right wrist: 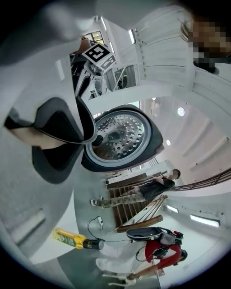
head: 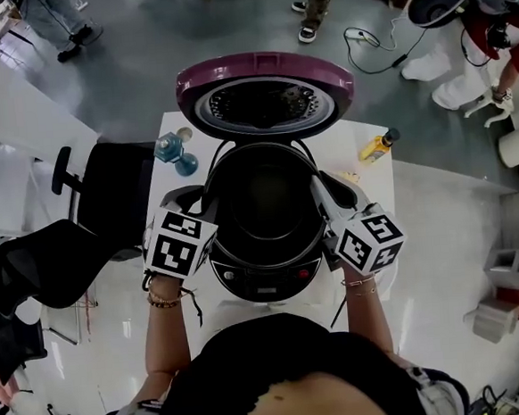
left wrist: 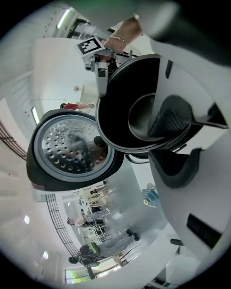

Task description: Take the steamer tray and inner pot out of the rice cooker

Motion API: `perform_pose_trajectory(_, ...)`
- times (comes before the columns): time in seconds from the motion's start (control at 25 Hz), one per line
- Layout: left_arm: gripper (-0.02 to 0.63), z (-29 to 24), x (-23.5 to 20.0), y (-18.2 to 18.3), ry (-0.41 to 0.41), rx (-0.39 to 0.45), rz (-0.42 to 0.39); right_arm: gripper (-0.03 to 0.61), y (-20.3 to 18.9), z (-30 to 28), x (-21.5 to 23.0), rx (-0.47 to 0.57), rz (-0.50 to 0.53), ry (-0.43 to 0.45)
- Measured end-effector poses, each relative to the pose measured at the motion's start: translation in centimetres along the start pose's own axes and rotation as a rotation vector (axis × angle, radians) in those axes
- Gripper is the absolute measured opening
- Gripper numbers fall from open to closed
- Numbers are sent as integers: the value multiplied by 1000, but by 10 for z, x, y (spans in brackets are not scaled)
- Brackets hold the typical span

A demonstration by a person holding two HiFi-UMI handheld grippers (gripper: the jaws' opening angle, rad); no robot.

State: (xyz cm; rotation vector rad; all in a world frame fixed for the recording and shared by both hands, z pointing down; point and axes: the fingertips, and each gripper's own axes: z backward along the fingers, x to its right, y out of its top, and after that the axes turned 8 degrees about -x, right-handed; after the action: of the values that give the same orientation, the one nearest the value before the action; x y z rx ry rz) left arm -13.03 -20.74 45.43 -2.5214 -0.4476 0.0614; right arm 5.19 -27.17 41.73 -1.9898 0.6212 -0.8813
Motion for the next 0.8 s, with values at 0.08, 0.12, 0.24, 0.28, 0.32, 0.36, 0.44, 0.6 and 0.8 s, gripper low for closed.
perform_pose_trajectory(0.08,80,9,2,2,-9,42,42,31,5,7,-4,23,7,5)
perform_pose_trajectory(0.12,77,15,3,4,-10,62,59,30,8,11,-6,36,11,8)
perform_pose_trajectory(0.24,72,32,8,10,10,124,83,29,21,24,-14,84,47,14)
perform_pose_trajectory(0.28,71,38,8,14,20,149,90,29,27,29,-16,103,63,13)
perform_pose_trajectory(0.32,68,44,9,17,29,177,99,29,33,33,-19,122,80,14)
perform_pose_trajectory(0.36,66,50,9,21,35,205,110,29,38,37,-22,139,94,15)
perform_pose_trajectory(0.44,60,63,11,25,45,250,129,29,46,46,-28,166,115,26)
perform_pose_trajectory(0.6,56,80,17,28,66,308,152,28,51,58,-35,191,127,53)
perform_pose_trajectory(0.8,49,98,29,22,85,376,201,28,51,72,-44,216,149,92)
